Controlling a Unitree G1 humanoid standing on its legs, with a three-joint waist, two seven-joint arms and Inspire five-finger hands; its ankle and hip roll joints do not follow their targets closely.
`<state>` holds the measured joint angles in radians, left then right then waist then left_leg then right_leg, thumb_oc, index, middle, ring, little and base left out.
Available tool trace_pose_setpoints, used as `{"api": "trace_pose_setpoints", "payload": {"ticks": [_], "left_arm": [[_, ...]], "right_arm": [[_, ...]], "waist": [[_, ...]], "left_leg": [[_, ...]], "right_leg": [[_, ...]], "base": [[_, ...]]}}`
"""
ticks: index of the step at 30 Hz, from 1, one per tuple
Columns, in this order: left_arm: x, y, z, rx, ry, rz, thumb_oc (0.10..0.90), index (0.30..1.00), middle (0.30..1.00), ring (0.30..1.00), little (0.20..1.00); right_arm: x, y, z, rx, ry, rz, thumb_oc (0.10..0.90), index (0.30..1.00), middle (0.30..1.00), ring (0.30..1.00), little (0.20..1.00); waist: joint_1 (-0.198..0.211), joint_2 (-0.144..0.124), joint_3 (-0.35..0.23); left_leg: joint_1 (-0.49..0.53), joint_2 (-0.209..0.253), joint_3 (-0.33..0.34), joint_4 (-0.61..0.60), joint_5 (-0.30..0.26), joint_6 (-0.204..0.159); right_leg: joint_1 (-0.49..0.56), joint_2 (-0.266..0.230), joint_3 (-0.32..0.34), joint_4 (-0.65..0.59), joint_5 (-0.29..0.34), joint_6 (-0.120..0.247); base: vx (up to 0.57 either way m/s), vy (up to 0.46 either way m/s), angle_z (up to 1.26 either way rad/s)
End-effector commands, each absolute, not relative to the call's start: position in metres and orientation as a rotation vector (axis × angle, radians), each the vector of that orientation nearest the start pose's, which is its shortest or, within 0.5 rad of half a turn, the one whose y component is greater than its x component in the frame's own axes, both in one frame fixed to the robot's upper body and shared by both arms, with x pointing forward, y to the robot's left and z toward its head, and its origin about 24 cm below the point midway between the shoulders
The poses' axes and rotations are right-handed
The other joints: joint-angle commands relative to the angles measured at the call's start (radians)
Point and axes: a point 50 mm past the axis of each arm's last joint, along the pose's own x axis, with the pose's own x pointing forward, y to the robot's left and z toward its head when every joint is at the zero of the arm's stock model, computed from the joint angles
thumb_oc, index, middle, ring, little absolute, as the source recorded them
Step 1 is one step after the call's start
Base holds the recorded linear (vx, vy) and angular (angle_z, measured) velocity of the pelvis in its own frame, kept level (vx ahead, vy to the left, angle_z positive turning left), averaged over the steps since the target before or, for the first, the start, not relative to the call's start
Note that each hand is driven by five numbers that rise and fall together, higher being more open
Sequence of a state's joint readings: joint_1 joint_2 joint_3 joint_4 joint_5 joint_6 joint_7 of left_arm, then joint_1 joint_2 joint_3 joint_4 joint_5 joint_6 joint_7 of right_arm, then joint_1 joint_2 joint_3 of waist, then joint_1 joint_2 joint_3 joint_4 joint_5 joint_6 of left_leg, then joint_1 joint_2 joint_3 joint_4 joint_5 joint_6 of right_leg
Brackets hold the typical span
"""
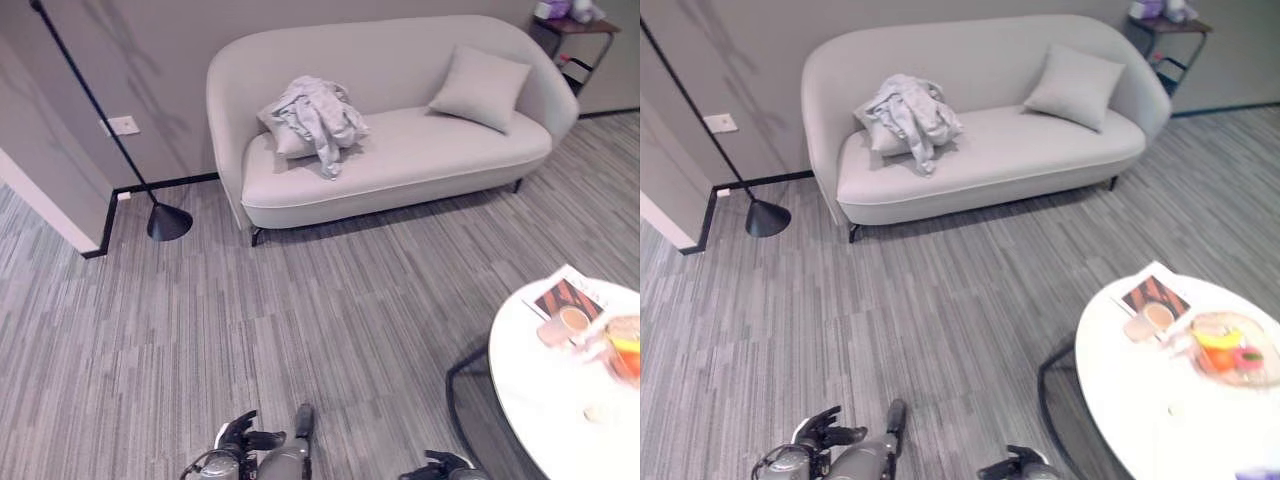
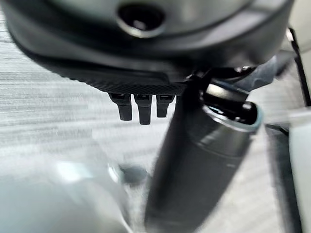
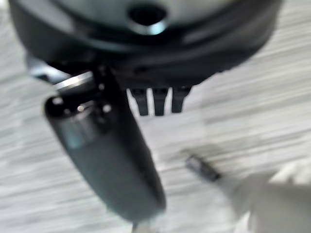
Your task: Hang the clothes on the sofa on the clothes rack.
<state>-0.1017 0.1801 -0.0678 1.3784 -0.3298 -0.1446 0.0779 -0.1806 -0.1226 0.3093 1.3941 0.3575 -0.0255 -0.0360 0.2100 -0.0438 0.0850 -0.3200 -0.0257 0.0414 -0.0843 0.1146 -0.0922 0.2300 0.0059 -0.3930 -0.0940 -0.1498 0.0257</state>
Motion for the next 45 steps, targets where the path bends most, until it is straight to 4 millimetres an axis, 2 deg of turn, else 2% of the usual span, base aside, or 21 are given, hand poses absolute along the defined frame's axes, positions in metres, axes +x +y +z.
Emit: {"api": "trace_pose_setpoints", "payload": {"ticks": [1, 4, 8, 10, 13, 15, 18, 19, 20, 25, 27, 28, 29, 31, 32, 33, 35, 36, 39, 41, 45], "left_arm": [[0.092, 0.222, -0.165, -0.058, 1.169, 0.38, 0.8, 0.9, 0.9, 0.9, 0.9], [0.076, 0.229, -0.167, -0.075, 1.218, 0.425, 0.8, 0.9, 0.9, 0.9, 0.9], [0.069, 0.235, -0.167, 0.015, 1.248, 0.368, 0.8, 0.9, 0.9, 0.9, 0.9], [0.073, 0.236, -0.166, 0.104, 1.245, 0.285, 0.8, 0.9, 0.9, 0.9, 0.9], [0.087, 0.233, -0.164, 0.215, 1.213, 0.175, 0.8, 0.9, 0.9, 0.9, 0.9], [0.088, 0.231, -0.164, 0.267, 1.22, 0.123, 0.8, 0.9, 0.9, 0.9, 0.9], [0.088, 0.234, -0.163, 0.335, 1.224, 0.072, 0.8, 0.9, 0.9, 0.9, 0.9], [0.089, 0.233, -0.163, 0.34, 1.215, 0.067, 0.8, 0.9, 0.9, 0.9, 0.9], [0.099, 0.232, -0.161, 0.359, 1.175, 0.054, 0.8, 0.9, 0.9, 0.9, 0.9], [0.102, 0.228, -0.16, 0.414, 1.156, 0.006, 0.8, 0.9, 0.9, 0.9, 0.9], [0.099, 0.227, -0.162, 0.41, 1.167, 0.008, 0.8, 0.9, 0.9, 0.9, 0.9], [0.092, 0.229, -0.163, 0.389, 1.19, 0.031, 0.8, 0.9, 0.9, 0.9, 0.9], [0.089, 0.231, -0.163, 0.392, 1.197, 0.037, 0.8, 0.9, 0.9, 0.9, 0.9], [0.081, 0.234, -0.164, 0.409, 1.212, 0.038, 0.8, 0.9, 0.9, 0.9, 0.9], [0.076, 0.237, -0.164, 0.435, 1.221, 0.039, 0.8, 0.9, 0.9, 0.9, 0.9], [0.076, 0.237, -0.164, 0.435, 1.222, 0.039, 0.8, 0.9, 0.9, 0.9, 0.9], [0.084, 0.237, -0.162, 0.444, 1.183, 0.057, 0.8, 0.9, 0.9, 0.9, 0.9], [0.096, 0.232, -0.159, 0.477, 1.111, 0.021, 0.8, 0.9, 0.9, 0.9, 0.9], [0.105, 0.222, -0.157, 0.53, 1.046, -0.044, 0.8, 0.9, 0.9, 0.9, 0.9], [0.107, 0.22, -0.157, 0.542, 1.033, -0.057, 0.8, 0.9, 0.9, 0.9, 0.9], [0.121, 0.211, -0.153, 0.615, 0.948, -0.135, 0.8, 0.9, 0.9, 0.9, 0.9]], "right_arm": [[0.126, -0.181, -0.163, -0.035, 1.162, -0.055, 0.8, 0.9, 0.9, 0.9, 0.9], [0.12, -0.182, -0.165, -0.037, 1.18, -0.053, 0.8, 0.9, 0.9, 0.9, 0.9], [0.099, -0.184, -0.17, -0.039, 1.252, -0.068, 0.8, 0.9, 0.9, 0.9, 0.9], [0.096, -0.185, -0.171, -0.04, 1.264, -0.066, 0.8, 0.9, 0.9, 0.9, 0.9], [0.107, -0.187, -0.168, -0.045, 1.227, -0.072, 0.8, 0.9, 0.9, 0.9, 0.9], [0.121, -0.184, -0.164, -0.027, 1.176, -0.083, 0.8, 0.9, 0.9, 0.9, 0.9], [0.135, -0.181, -0.159, -0.008, 1.104, -0.096, 0.8, 0.9, 0.9, 0.9, 0.9], [0.138, -0.182, -0.157, -0.006, 1.087, -0.101, 0.8, 0.9, 0.9, 0.9, 0.9], [0.154, -0.188, -0.15, -0.001, 1.019, -0.143, 0.8, 0.9, 0.9, 0.9, 0.9], [0.181, -0.201, -0.135, -0.012, 0.917, -0.198, 0.8, 0.9, 0.9, 0.9, 0.9], [0.22, -0.212, -0.106, -0.026, 0.74, -0.224, 0.8, 0.9, 0.9, 0.9, 0.9], [0.238, -0.219, -0.081, -0.066, 0.591, -0.213, 0.8, 0.9, 0.9, 0.9, 0.9], [0.246, -0.22, -0.067, -0.102, 0.515, -0.198, 0.8, 0.9, 0.9, 0.9, 0.9], [0.247, -0.223, -0.054, -0.179, 0.443, -0.175, 0.8, 0.9, 0.9, 0.9, 0.9], [0.249, -0.226, -0.045, -0.272, 0.4, -0.153, 0.8, 0.9, 0.9, 0.9, 0.9], [0.249, -0.225, -0.046, -0.273, 0.4, -0.152, 0.8, 0.9, 0.9, 0.9, 0.9], [0.253, -0.232, -0.026, -0.444, 0.311, -0.113, 0.8, 0.9, 0.9, 0.9, 0.9], [0.257, -0.242, -0.005, -0.577, 0.216, -0.118, 0.8, 0.9, 0.9, 0.9, 0.9], [0.269, -0.251, 0.023, -0.692, 0.09, -0.18, 0.8, 0.9, 0.9, 0.9, 0.9], [0.274, -0.25, 0.033, -0.716, 0.045, -0.193, 0.8, 0.9, 0.9, 0.9, 0.9], [0.287, -0.258, 0.069, -0.791, -0.108, -0.288, 0.8, 0.9, 0.9, 0.9, 0.9]], "waist": [[0.062, -0.033, 0.029], [0.071, -0.045, 0.004], [0.063, -0.081, -0.037], [0.058, -0.097, -0.057], [0.029, -0.076, -0.05], [-0.008, -0.041, -0.032], [-0.051, -0.011, -0.011], [-0.059, -0.006, -0.007], [-0.073, 0.0, 0.013], [-0.085, 0.0, 0.027], [-0.118, -0.008, 0.044], [-0.149, -0.007, 0.042], [-0.156, -0.01, 0.038], [-0.166, -0.035, 0.015], [-0.177, -0.043, -0.011], [-0.176, -0.04, -0.012], [-0.178, -0.023, -0.025], [-0.173, 0.0, -0.039], [-0.161, 0.02, -0.055], [-0.154, 0.02, -0.053], [-0.124, -0.014, 0.0]], "left_leg": [[-0.02, 0.052, 0.007, 0.013, 0.084, 0.018], [0.008, 0.074, 0.029, 0.02, 0.103, 0.035], [0.063, 0.044, 0.025, 0.048, 0.083, 0.069], [0.102, 0.012, 0.042, 0.028, 0.06, 0.089], [0.173, -0.016, 0.046, 0.002, 0.011, 0.128], [0.229, -0.02, 0.044, -0.003, -0.023, 0.15], [0.308, -0.014, 0.037, -0.003, -0.083, 0.162], [0.315, -0.012, 0.028, -0.003, -0.085, 0.16], [0.341, -0.009, 0.011, -0.003, -0.105, 0.149], [0.367, -0.001, -0.005, -0.003, -0.137, 0.125], [0.436, 0.011, -0.058, -0.003, -0.202, 0.102], [0.492, 0.032, -0.088, -0.003, -0.239, 0.089], [0.517, 0.038, -0.097, -0.003, -0.255, 0.082], [0.551, 0.043, -0.116, -0.003, -0.29, 0.073], [0.58, 0.09, -0.119, -0.003, -0.303, 0.053], [0.58, 0.093, -0.118, -0.003, -0.304, 0.052], [0.586, 0.162, -0.125, -0.003, -0.283, 0.029], [0.57, 0.215, -0.137, 0.012, -0.212, 0.006], [0.516, 0.268, -0.155, 0.122, -0.128, -0.018], [0.492, 0.275, -0.154, 0.183, -0.123, -0.019], [0.338, 0.285, -0.14, 0.502, -0.012, 0.01]], "right_leg": [[-0.049, -0.015, 0.104, 0.023, 0.021, 0.021], [-0.009, -0.01, 0.127, 0.044, 0.002, 0.033], [0.012, -0.071, 0.137, 0.111, 0.005, 0.069], [-0.007, -0.111, 0.129, 0.195, 0.059, 0.105], [-0.115, -0.164, 0.128, 0.459, 0.171, 0.152], [-0.176, -0.202, 0.111, 0.635, 0.25, 0.166], [-0.264, -0.281, 0.052, 0.766, 0.24, 0.153], [-0.274, -0.277, 0.04, 0.729, 0.238, 0.148], [-0.319, -0.25, 0.04, 0.612, 0.172, 0.12], [-0.336, -0.252, 0.036, 0.328, 0.19, 0.124], [-0.416, -0.266, 0.187, 0.066, 0.319, 0.179], [-0.472, -0.303, 0.248, 0.025, 0.385, 0.204], [-0.461, -0.308, 0.225, 0.017, 0.397, 0.208], [-0.421, -0.314, 0.21, 0.013, 0.405, 0.216], [-0.421, -0.29, 0.222, 0.054, 0.407, 0.213], [-0.421, -0.287, 0.221, 0.056, 0.405, 0.212], [-0.424, -0.238, 0.219, 0.087, 0.364, 0.195], [-0.4, -0.187, 0.199, 0.079, 0.325, 0.172], [-0.363, -0.117, 0.182, 0.033, 0.29, 0.138], [-0.347, -0.101, 0.177, 0.021, 0.28, 0.125], [-0.263, -0.07, 0.177, 0.013, 0.23, 0.059]], "base": [[0.32, 0.092, -0.36], [0.41, 0.201, -0.43], [0.36, 0.263, -0.14], [0.35, 0.356, -0.05], [0.24, 0.391, 0.01], [0.23, 0.375, 0.18], [0.28, 0.248, 0.17], [0.34, 0.069, 0.27], [0.23, 0.002, 0.33], [0.19, -0.101, 0.38], [0.65, -0.268, 0.54], [0.81, -0.281, 0.61], [0.72, -0.249, 0.85], [0.52, -0.229, 0.9], [0.41, -0.231, 0.32], [0.46, -0.274, 0.25], [0.37, -0.278, 0.61], [0.4, -0.353, 0.52], [0.28, -0.248, 0.19], [0.16, -0.151, 0.23], [0.18, -0.206, -0.29]]}}
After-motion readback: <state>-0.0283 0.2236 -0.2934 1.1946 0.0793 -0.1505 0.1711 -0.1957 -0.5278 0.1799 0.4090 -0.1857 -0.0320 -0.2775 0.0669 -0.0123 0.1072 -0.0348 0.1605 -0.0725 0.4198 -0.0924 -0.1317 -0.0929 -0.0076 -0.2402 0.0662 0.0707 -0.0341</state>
